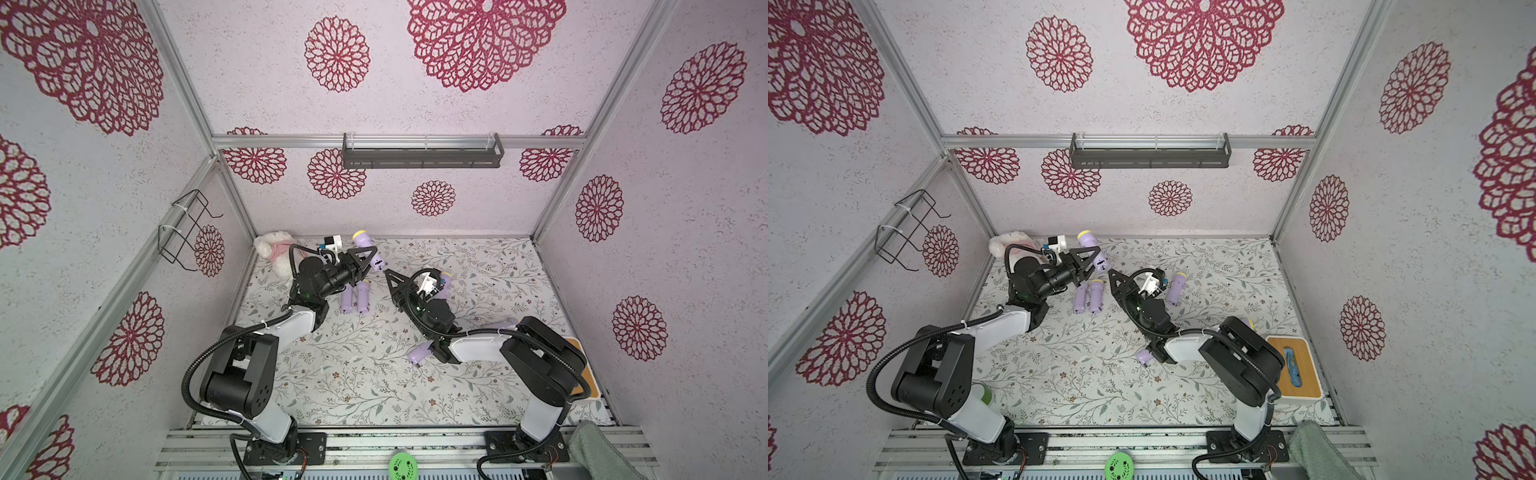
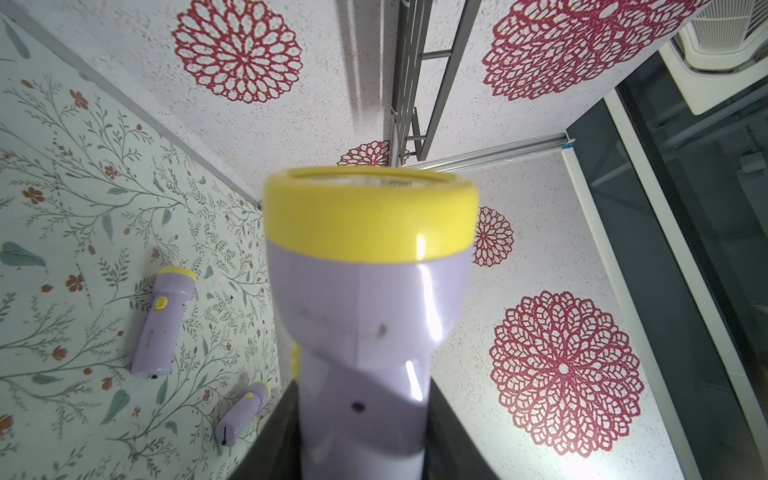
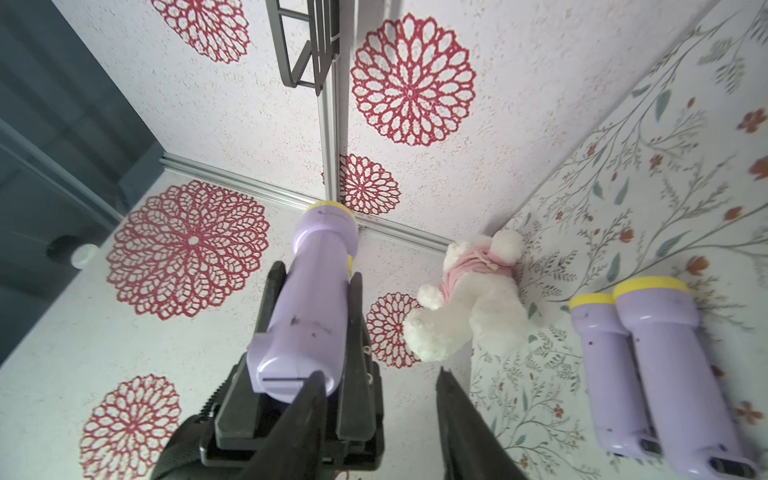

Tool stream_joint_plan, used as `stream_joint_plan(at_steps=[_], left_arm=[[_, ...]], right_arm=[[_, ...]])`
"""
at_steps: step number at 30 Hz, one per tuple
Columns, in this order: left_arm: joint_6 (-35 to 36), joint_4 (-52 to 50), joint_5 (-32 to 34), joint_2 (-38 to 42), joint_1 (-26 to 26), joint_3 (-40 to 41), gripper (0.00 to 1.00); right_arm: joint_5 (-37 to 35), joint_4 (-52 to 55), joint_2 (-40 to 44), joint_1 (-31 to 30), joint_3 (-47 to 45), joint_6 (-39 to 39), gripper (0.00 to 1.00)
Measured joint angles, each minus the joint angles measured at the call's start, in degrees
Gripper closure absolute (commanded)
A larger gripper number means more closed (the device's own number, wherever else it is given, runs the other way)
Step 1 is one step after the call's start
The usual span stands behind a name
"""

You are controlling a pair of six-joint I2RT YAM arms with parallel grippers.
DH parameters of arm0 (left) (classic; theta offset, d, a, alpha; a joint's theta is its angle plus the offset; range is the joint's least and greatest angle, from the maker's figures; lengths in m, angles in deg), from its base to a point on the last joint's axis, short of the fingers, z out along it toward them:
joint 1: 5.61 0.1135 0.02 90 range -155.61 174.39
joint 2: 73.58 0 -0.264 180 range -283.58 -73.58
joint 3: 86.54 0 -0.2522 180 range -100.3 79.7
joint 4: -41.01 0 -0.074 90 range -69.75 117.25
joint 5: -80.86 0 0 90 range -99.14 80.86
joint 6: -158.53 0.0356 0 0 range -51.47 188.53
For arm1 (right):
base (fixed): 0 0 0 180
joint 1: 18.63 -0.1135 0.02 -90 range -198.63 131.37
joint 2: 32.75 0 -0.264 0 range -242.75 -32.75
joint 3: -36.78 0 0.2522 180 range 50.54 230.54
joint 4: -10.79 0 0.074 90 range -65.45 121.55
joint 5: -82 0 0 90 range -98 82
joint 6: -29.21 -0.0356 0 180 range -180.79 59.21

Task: Close the plug at the bottom of the flashlight
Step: Close the plug of the flashlight.

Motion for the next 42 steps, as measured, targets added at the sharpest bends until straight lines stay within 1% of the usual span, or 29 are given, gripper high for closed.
stream_joint_plan(at_steps=[3, 6, 8, 9, 13, 17, 20, 23, 27, 32, 37, 42], left_arm=[[3.0, -5.4, 0.4, 1.6, 0.0, -0.6, 1.0], [8.0, -14.6, 1.7, 2.9, 0.0, -2.5, 1.0], [11.5, -21.0, 3.0, 3.5, -0.1, -4.2, 1.0], [13.4, -25.0, 4.2, 3.8, -0.3, -5.3, 1.0], [21.5, -39.6, 9.7, 3.9, -1.6, -11.0, 1.0], [28.8, -51.8, 15.6, 3.6, -5.2, -16.7, 1.0], [32.6, -58.5, 18.9, 1.3, -7.8, -21.2, 1.0], [35.3, -64.8, 21.6, -2.9, -9.6, -25.7, 1.0], [38.3, -74.2, 25.7, -10.0, -11.1, -32.4, 1.0], [41.1, -83.6, 31.2, -17.6, -13.2, -40.0, 1.0], [43.1, -89.4, 34.3, -24.1, -15.3, -46.8, 1.0], [44.5, -93.9, 36.4, -29.5, -15.7, -51.8, 1.0]], right_arm=[[-0.4, 1.4, 5.0, -0.4, -3.1, 3.6, 0.4], [-0.5, 3.2, 10.7, -0.5, -5.5, 8.0, 0.28], [-0.9, 5.4, 14.9, -0.6, -6.6, 11.6, 0.13], [-1.1, 6.8, 17.4, -0.6, -7.3, 13.6, 0.02], [-2.8, 14.3, 27.8, -0.2, -10.0, 22.7, 0.01], [-4.9, 24.0, 36.8, 1.3, -10.6, 31.0, 0.01], [-6.0, 31.0, 42.3, 3.3, -10.9, 35.9, 0.01], [-6.4, 36.9, 46.4, 5.1, -11.7, 40.1, 0.01], [-7.3, 42.9, 48.1, 5.9, -12.5, 43.9, 0.01], [-7.4, 46.5, 48.0, 5.9, -15.2, 47.1, 0.01], [-7.5, 47.6, 47.2, 5.9, -16.8, 49.1, 0.01], [-8.4, 46.8, 47.1, 5.9, -18.2, 50.1, 0.01]])
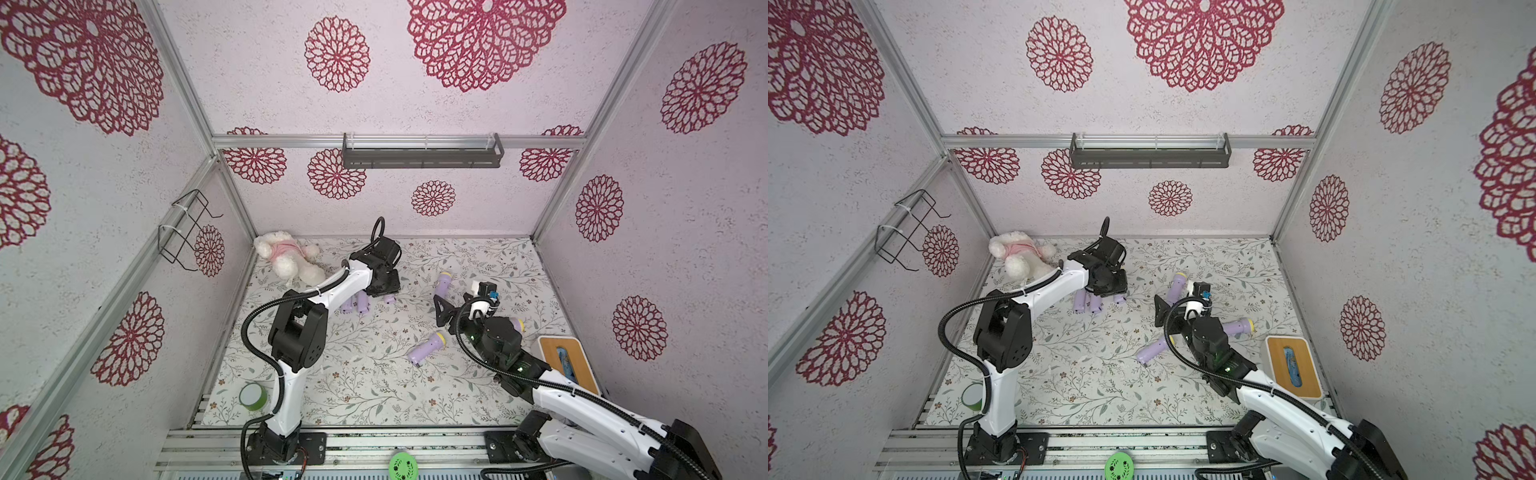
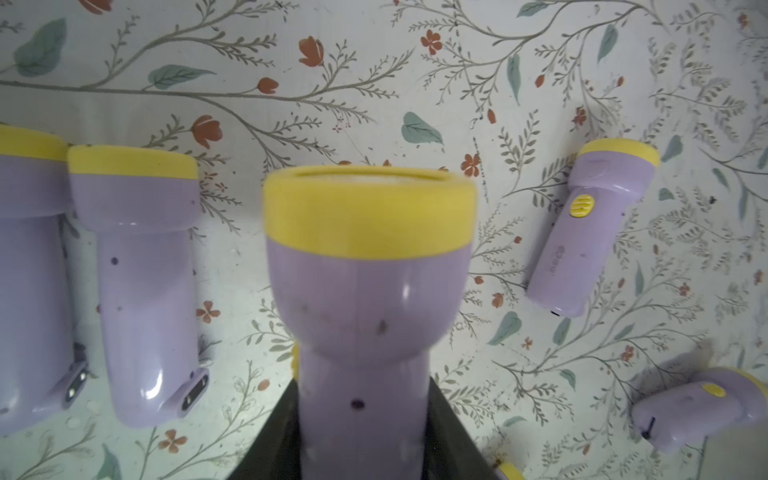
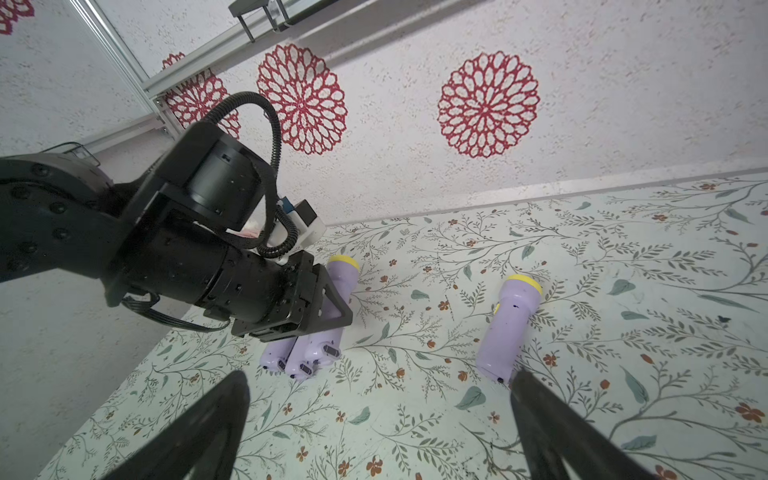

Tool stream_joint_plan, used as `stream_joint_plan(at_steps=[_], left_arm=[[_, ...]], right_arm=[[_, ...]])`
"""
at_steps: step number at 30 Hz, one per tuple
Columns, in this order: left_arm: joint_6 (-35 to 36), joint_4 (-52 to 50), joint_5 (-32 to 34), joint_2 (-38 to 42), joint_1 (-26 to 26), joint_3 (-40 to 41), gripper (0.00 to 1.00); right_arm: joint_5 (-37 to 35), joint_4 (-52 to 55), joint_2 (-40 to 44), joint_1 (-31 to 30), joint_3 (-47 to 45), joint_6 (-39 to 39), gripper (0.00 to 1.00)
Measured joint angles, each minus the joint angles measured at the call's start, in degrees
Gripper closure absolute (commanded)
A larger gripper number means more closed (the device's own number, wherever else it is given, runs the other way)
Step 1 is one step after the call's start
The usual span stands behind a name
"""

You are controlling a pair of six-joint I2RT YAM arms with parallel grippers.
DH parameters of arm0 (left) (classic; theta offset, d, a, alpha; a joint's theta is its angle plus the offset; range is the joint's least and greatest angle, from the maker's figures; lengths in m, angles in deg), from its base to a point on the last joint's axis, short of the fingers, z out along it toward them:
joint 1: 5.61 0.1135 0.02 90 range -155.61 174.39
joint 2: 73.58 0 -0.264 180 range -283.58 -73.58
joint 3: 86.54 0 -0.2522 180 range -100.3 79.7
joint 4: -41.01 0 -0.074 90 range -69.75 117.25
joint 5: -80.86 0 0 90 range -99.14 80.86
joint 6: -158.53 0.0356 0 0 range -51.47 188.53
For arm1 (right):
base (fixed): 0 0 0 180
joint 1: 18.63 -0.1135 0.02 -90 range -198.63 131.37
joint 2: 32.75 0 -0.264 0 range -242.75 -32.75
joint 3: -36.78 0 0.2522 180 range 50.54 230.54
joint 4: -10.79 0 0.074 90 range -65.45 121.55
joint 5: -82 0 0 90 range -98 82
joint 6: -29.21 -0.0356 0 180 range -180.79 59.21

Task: Close the plug at the bottom of the flashlight
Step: Close the plug of the flashlight, then place the flashlight at the center of the board.

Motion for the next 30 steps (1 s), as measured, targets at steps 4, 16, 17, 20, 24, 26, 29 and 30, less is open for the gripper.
stream_joint_plan(at_steps=[4, 16, 17, 20, 24, 26, 29, 30], left_arm=[[1.1, -3.1, 1.4, -3.4, 0.1, -3.5, 1.0], [3.5, -9.0, 4.3, -9.9, 0.1, -8.9, 1.0], [3.7, -9.2, 4.5, -10.0, 0.1, -8.9, 1.0], [4.2, -9.7, 5.2, -10.5, 0.3, -9.7, 1.0], [4.6, -9.9, 5.9, -11.6, 0.4, -10.4, 1.0], [4.7, -10.0, 6.1, -12.3, 0.5, -10.6, 1.0], [4.9, -10.1, 6.2, -13.4, 0.8, -10.6, 1.0], [4.9, -10.2, 6.2, -13.7, 0.9, -10.6, 1.0]], right_arm=[[-1.3, -2.1, 1.5, 0.0, -3.0, 0.7, 0.01], [-2.0, -5.0, 2.8, 0.0, -5.5, 0.8, 0.01], [-2.0, -5.1, 2.8, 0.0, -5.5, 0.8, 0.01], [-1.8, -5.8, 2.8, 0.0, -5.7, 0.7, 0.01], [-1.7, -6.4, 2.8, 0.0, -6.1, 0.7, 0.01], [-1.5, -6.6, 2.8, 0.0, -6.3, 0.7, 0.01], [-1.3, -7.0, 2.7, 0.0, -6.6, 0.7, 0.01], [-1.2, -7.0, 2.7, 0.0, -6.6, 0.7, 0.01]])
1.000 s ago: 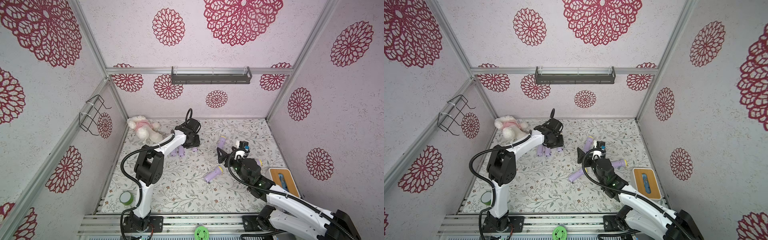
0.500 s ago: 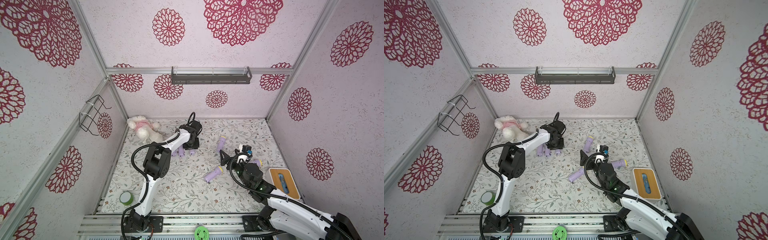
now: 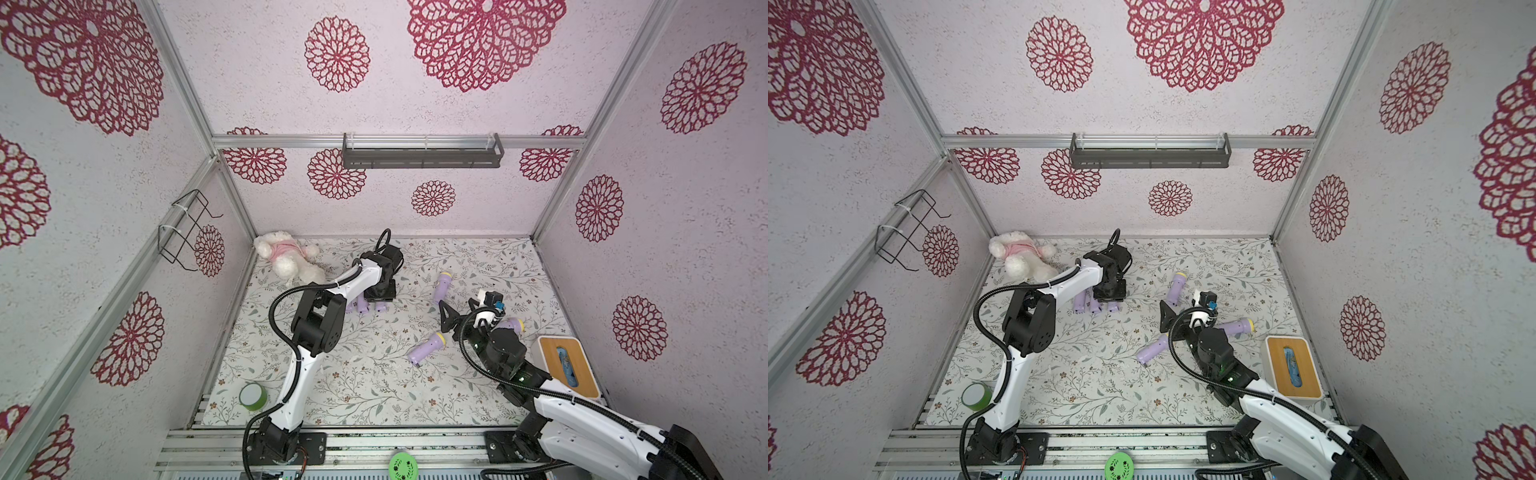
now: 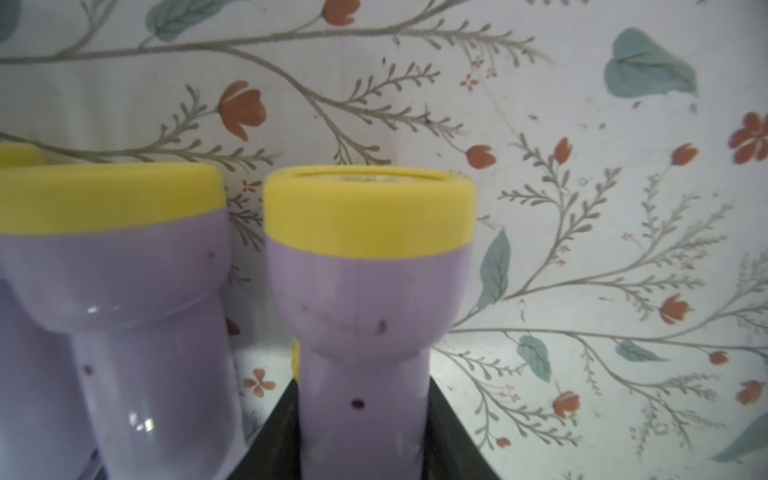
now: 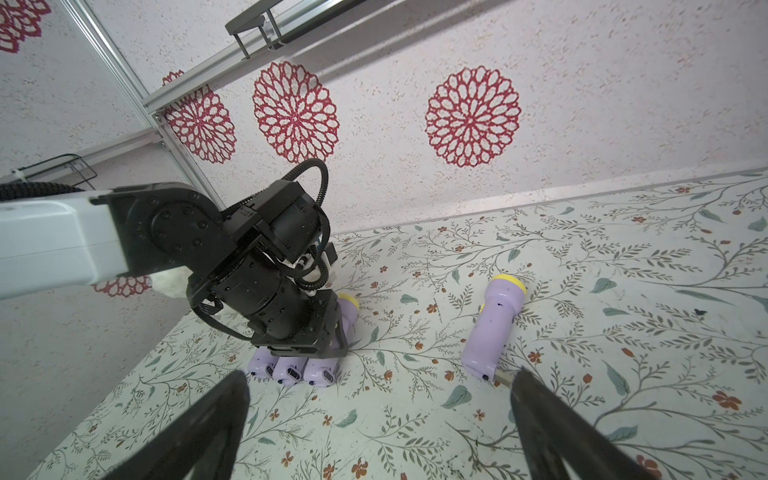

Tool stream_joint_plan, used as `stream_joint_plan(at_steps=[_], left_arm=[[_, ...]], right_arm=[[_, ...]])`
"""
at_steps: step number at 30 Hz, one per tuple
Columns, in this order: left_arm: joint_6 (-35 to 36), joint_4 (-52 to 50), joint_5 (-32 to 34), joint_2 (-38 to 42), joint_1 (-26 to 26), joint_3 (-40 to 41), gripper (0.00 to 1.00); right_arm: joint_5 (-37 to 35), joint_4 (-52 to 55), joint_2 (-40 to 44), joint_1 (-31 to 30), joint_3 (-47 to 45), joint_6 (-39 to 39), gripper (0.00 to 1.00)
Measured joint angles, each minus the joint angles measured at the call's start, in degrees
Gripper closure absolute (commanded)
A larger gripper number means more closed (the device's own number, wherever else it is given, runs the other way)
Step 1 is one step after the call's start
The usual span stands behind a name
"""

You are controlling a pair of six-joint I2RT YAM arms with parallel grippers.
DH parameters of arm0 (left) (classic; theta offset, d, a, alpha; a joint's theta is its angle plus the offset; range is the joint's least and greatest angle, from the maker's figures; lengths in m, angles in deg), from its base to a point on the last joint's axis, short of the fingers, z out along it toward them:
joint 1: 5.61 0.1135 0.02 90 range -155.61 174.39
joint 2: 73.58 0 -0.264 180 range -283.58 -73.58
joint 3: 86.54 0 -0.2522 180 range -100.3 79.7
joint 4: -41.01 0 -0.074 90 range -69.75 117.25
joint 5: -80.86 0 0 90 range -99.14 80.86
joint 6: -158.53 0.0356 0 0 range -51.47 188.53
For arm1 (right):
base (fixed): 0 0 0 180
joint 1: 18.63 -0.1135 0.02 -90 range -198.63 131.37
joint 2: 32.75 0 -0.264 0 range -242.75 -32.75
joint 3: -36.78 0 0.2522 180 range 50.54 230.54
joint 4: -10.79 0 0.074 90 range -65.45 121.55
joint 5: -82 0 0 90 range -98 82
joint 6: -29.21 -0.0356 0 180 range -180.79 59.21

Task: Close the plug at the bottom of the flashlight
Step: Place the flashlight at the center of the board.

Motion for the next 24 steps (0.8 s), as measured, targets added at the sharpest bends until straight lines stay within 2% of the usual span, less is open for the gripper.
stream_joint_plan(at_steps=[23, 24], left_arm=[[0.6, -0.6, -0.2, -2.8, 0.4, -3.6, 1.0], [0.6, -0.6, -0.2, -2.8, 0.4, -3.6, 0.98]], right_arm=[[0.9, -1.3, -0.3, 0.0, -0.6, 0.0, 0.01], [0.9, -1.3, -0.3, 0.0, -0.6, 0.0, 0.01]])
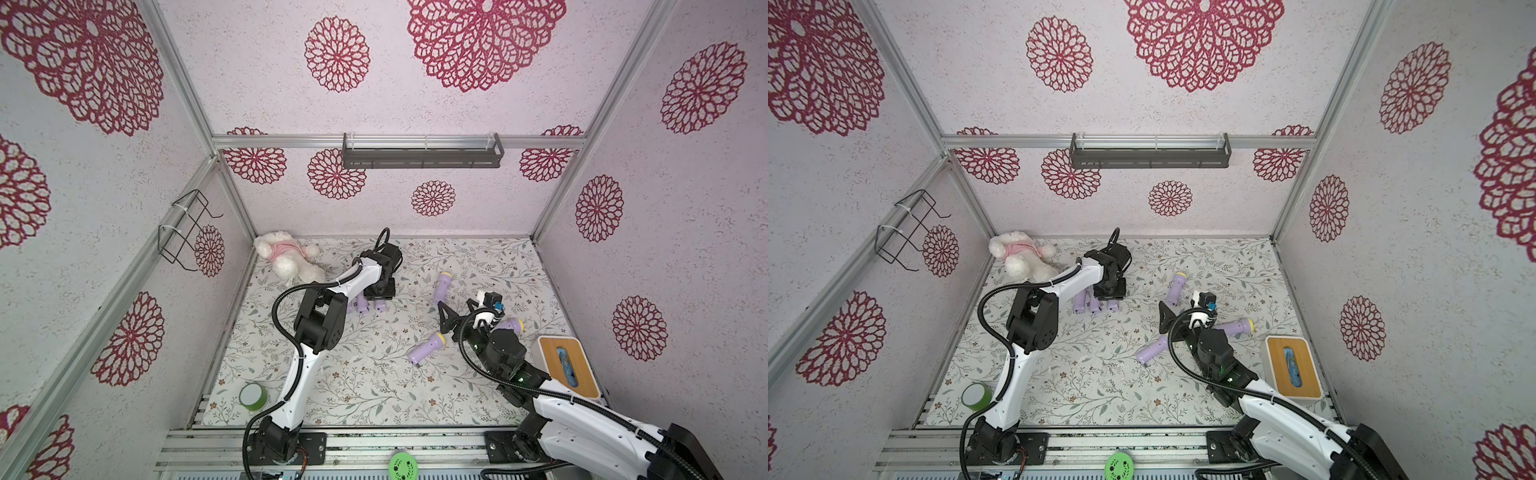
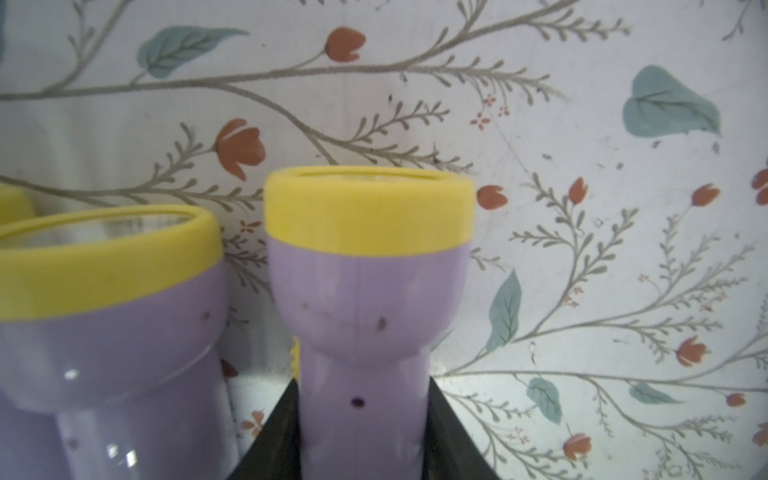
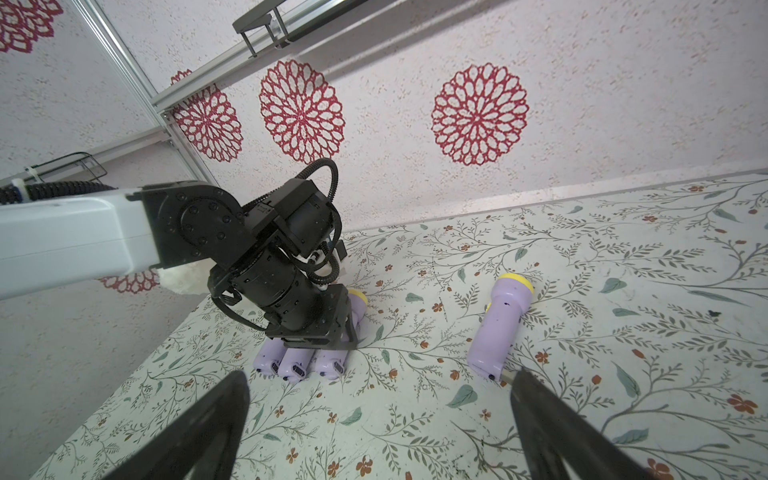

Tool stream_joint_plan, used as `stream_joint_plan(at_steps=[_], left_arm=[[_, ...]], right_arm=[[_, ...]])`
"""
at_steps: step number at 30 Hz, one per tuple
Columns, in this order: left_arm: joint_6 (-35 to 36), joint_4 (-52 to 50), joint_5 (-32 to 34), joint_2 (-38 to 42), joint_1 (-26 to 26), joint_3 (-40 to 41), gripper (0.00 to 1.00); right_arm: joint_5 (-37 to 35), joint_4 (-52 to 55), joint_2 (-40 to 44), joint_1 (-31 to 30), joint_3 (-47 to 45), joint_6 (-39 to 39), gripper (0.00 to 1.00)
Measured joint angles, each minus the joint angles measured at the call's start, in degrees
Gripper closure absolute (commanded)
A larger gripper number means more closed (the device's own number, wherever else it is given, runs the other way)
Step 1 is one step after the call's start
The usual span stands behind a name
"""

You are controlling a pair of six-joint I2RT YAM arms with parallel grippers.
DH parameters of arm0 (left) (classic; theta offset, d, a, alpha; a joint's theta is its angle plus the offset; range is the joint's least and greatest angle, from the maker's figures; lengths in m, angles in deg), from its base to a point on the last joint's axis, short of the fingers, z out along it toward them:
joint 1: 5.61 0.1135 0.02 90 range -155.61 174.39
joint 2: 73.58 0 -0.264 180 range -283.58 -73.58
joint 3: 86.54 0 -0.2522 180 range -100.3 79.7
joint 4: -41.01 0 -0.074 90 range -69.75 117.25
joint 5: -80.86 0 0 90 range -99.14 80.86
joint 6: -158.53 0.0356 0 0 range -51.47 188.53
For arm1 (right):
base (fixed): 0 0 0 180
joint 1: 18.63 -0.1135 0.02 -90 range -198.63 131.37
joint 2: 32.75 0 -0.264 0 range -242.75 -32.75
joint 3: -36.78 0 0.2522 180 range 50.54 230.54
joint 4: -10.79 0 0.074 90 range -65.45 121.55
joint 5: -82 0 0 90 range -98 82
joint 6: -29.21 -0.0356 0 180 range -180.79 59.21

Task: Close the plug at the bottom of the flashlight
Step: Place the flashlight at the center of the board.

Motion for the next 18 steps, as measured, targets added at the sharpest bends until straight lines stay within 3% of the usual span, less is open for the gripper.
stream_joint_plan(at_steps=[11, 18], left_arm=[[0.0, -0.9, -0.2, -0.4, 0.0, -0.8, 0.64], [0.5, -2.2, -0.2, -0.7, 0.0, -1.3, 0.51]], right_arm=[[0.0, 0.0, 0.0, 0.0, 0.0, -0.4, 0.01], [0.0, -0.3, 0.0, 0.0, 0.0, -0.4, 0.01]])
